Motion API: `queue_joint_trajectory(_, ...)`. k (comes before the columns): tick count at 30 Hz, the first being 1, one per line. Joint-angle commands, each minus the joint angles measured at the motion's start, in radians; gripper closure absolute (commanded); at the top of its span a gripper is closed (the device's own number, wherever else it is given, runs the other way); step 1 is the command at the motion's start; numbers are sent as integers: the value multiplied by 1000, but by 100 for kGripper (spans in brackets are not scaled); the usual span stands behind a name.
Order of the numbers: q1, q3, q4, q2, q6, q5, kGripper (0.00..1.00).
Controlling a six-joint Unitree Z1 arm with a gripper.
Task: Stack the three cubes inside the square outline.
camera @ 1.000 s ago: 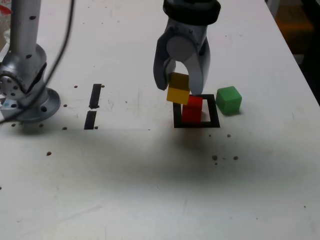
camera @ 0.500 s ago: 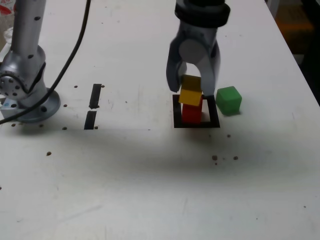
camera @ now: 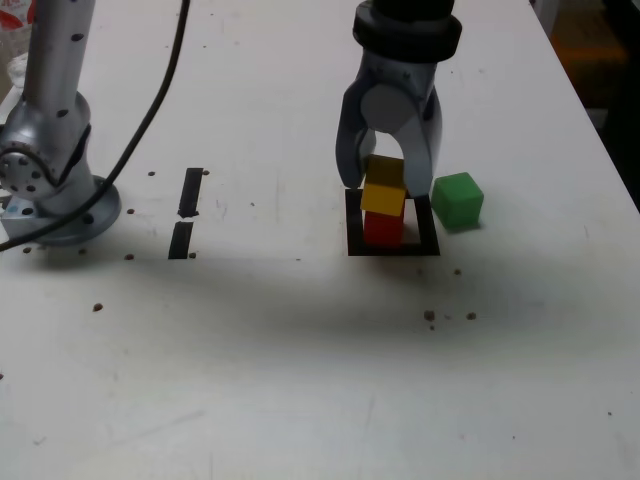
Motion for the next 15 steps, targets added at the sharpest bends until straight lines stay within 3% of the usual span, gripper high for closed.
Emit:
queue_joint_trajectory(1,7,6,-8,3,3,-3,86)
queue_joint_trajectory(15,27,31,-44,5,18,-5,81)
